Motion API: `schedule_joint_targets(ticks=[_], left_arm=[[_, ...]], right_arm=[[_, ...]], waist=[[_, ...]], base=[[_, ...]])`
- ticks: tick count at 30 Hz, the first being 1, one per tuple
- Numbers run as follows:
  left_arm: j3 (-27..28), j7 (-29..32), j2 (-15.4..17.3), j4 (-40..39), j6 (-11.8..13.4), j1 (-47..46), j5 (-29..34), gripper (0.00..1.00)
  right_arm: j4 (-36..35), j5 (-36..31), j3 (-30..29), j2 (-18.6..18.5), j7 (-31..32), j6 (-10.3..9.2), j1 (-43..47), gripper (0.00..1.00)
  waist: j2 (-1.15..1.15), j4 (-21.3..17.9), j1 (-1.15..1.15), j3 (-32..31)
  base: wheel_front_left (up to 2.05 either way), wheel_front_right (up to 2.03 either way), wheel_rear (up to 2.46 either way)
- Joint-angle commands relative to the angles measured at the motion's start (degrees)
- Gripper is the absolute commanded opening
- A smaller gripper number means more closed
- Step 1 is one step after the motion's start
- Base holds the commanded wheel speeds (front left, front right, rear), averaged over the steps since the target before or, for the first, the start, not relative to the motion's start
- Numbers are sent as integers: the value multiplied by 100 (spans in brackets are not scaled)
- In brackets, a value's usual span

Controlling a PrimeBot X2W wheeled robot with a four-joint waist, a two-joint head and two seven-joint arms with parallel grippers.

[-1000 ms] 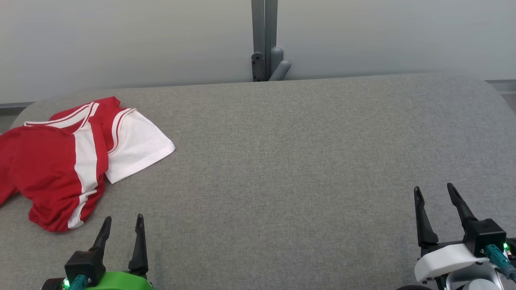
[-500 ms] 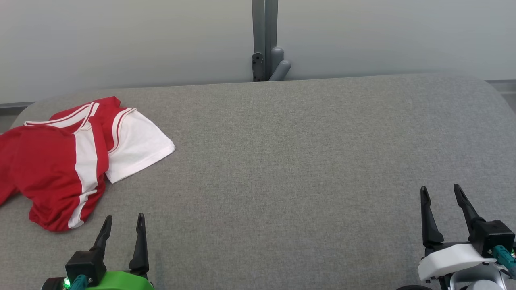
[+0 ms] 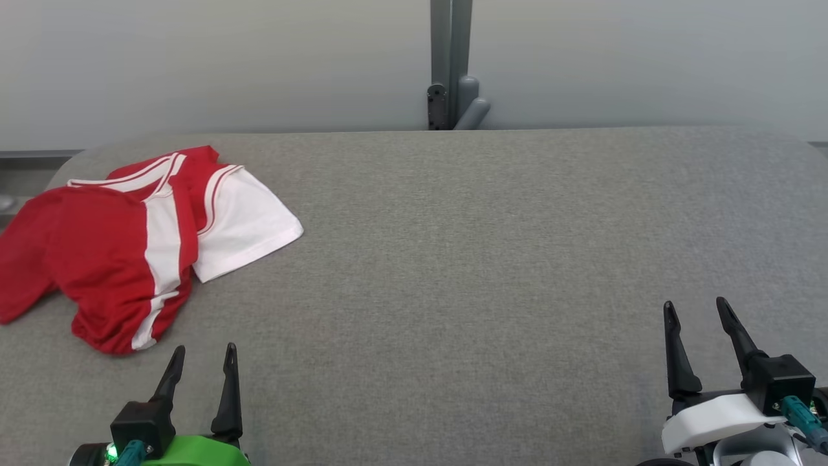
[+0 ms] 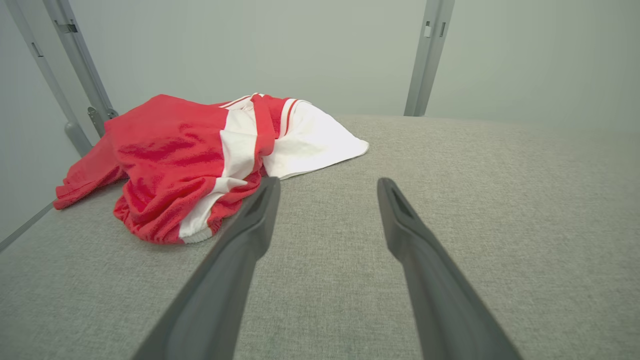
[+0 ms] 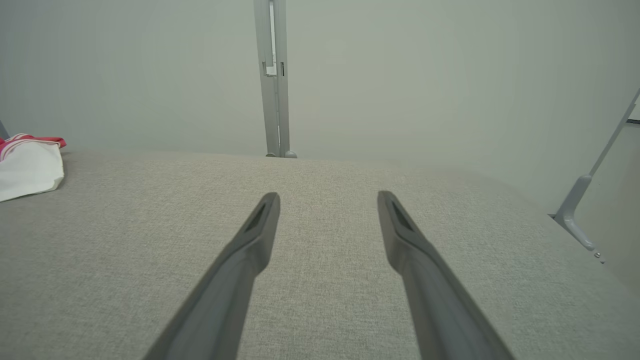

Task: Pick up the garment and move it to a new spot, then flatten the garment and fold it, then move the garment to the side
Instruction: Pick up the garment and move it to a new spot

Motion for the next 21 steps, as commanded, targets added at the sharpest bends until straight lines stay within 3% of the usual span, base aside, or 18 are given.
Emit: schedule_joint_targets(ticks=[1,12,17,21], left_arm=[[-4,-18,18,19,-28,-38,13,100],[270,-12,7,-4,6,224,100,100],[470,-11,14,-91,5,303,79,100],[519,-11,-28,-115,-7,-145,-112,100]], right_arm=[[-25,-19,3,-13,-18,0,50,100],[22,30,477,-1,-18,0,-139,100],[71,-18,939,-4,-18,-1,-329,100],[-11,-43,1235,-75,-18,-1,-551,100]], waist=[[65,231,0,-27],[65,1699,0,-134],[65,1917,0,-74],[65,1820,0,282]], base=[[0,0,0],[0,0,0],[0,0,0],[0,0,0]])
